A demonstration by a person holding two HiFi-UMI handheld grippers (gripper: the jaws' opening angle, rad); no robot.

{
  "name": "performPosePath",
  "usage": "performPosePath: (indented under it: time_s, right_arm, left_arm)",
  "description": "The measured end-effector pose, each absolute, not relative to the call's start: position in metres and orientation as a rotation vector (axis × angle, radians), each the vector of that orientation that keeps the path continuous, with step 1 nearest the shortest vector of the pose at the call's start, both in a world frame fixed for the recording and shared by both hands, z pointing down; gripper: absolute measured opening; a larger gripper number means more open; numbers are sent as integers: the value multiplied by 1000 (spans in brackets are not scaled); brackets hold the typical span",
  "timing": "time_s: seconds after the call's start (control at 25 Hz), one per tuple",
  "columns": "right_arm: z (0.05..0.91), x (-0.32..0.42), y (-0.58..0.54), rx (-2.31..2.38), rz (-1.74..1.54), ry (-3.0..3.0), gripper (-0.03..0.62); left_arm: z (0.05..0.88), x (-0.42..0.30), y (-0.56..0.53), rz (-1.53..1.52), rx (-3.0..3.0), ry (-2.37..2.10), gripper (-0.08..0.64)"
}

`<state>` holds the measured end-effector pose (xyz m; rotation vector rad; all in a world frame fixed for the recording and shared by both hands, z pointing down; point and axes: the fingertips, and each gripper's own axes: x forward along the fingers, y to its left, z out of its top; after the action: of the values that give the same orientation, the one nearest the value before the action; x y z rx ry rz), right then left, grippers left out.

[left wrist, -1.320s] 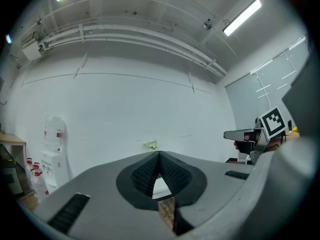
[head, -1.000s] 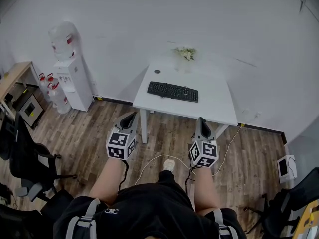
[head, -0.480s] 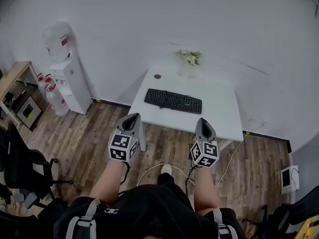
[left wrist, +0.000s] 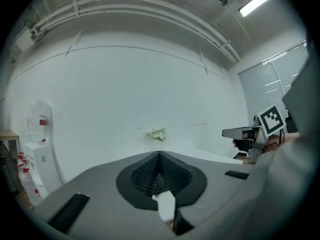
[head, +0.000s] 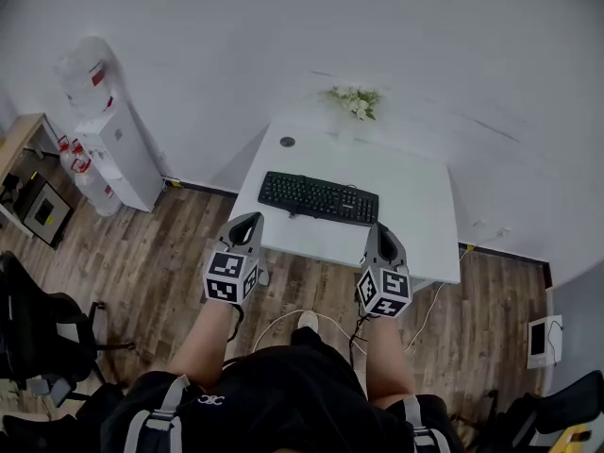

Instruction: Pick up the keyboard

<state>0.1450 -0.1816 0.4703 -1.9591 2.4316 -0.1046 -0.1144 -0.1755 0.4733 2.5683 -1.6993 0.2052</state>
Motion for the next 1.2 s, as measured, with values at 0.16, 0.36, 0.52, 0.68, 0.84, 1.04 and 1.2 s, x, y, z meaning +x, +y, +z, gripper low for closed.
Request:
performPosePath:
  time_s: [0.16, 0.36, 0.52, 0.68, 0.84, 1.04, 1.2]
  right_arm:
    - [480, 165, -229, -1966, -163, 2434, 3]
    - [490, 183, -289, -1960, -228, 2453, 3]
    - [496, 191, -330, -1933, -282, 2468, 3]
    - [496, 193, -361, -1922, -310, 2474, 3]
    - [496, 186, -376, -1940, -317, 2459, 3]
    - [490, 175, -381, -1991, -271, 2439, 3]
    - [489, 177, -388, -2028, -275, 2409, 3]
  left_arm:
    - [482, -100, -222, 242, 2542, -1693, 9]
    - [488, -88, -276, 290, 2513, -1700, 9]
    - [491, -88, -312, 311, 2477, -1721, 9]
    - [490, -91, -338, 326, 2456, -1740, 9]
    - [492, -102, -356, 339, 2459, -1723, 9]
    - [486, -115, -374, 343, 2491, -1692, 9]
    - [484, -122, -387, 334, 2503, -1685, 9]
